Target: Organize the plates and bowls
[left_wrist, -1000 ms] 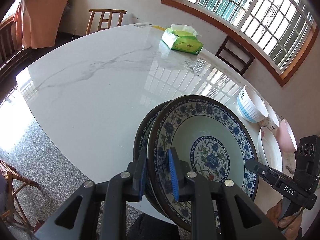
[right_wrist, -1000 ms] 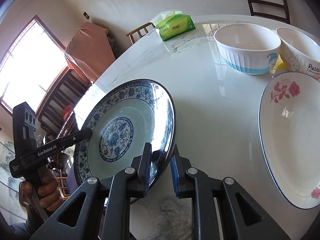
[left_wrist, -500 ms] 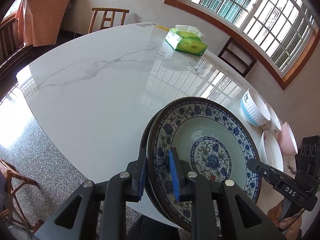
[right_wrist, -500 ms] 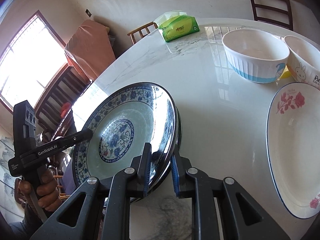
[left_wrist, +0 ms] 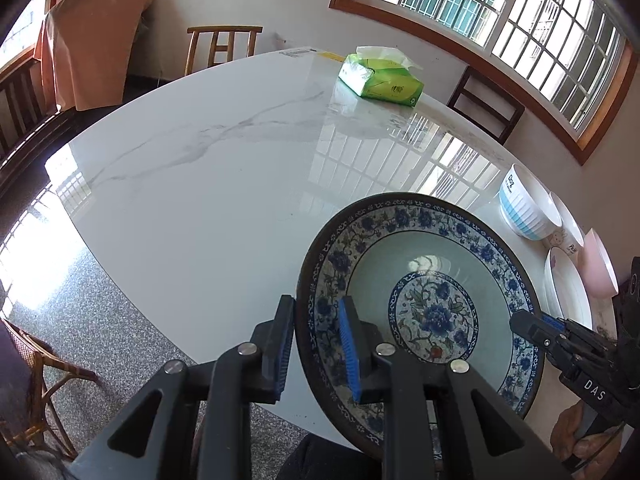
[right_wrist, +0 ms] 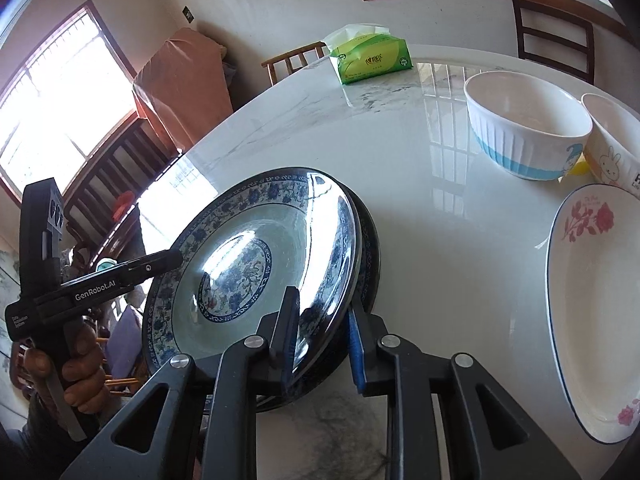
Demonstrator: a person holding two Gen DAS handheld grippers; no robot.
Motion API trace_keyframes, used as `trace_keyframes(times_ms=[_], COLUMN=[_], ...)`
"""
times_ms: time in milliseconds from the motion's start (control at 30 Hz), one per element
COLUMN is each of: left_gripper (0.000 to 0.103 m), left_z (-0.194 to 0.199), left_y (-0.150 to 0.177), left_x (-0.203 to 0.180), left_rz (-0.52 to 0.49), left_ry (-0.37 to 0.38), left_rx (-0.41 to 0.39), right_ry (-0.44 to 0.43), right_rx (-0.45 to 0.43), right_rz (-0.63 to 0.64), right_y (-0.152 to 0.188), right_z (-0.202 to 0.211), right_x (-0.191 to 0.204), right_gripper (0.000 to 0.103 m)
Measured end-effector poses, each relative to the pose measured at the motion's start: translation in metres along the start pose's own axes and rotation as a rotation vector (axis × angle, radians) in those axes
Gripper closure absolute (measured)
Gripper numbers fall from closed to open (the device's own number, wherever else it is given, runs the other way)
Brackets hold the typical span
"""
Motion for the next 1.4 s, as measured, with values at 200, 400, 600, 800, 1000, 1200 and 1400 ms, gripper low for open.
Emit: trace_keyframes(times_ms=[200, 400, 600, 800, 1000, 1200, 1400], left_gripper=[0.08, 0.08, 0.08, 0.08, 0.053, 0.041, 0.041], left_z=[0.011, 0.01, 0.029, 0.038, 0.025, 0.003, -0.005], left_y=[-0.005, -0.002, 0.003, 0.023, 0.052, 0.05, 0.031], left_x=[-0.002, -0.006, -0.028, -0.098, -0.183, -0.237, -0.259], left_rz=[-0.025, -0.039, -0.014, -0.098, -0.233, -0.222, -0.19], left_ry=[-0.068, -0.08, 0.046, 0.219, 0.315, 0.339, 0.417], left_rx=[-0.075, -0.068, -0.091, -0.02, 0.087, 0.135, 0.02], right_ry=[0.063, 0.231, 0.324, 0.308, 0.377, 0.44, 0.38], right_rx=[-0.029, -0.076, -0.124, -0.298, -0.408, -0.434, -0.443], right_rz=[0.075, 0.244, 0.324, 0.096, -0.154, -0.367, -0.432], right_y=[-0.005, -0.005, -0.002, 0.011, 0.038, 0.066, 0.066], right_z=[-0.002, -0.001, 0.009, 0.072, 0.141, 0.169, 0.168], right_x=[0.002, 0.012, 0.013, -0.04, -0.129, -0.211, -0.232], right_gripper=[0.079, 0.058, 0.054, 0.054, 0.054, 0.052, 0.052])
Point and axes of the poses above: each gripper's, at about its wrist camera, not at the fingertips, and z roughly against the way its jaws point, x to its left, y to its underside, the point moved 7 cm from there along -z, roughly the way its jaws point, and after that the axes turned 2 degrees about z, right-handed, at the moved point
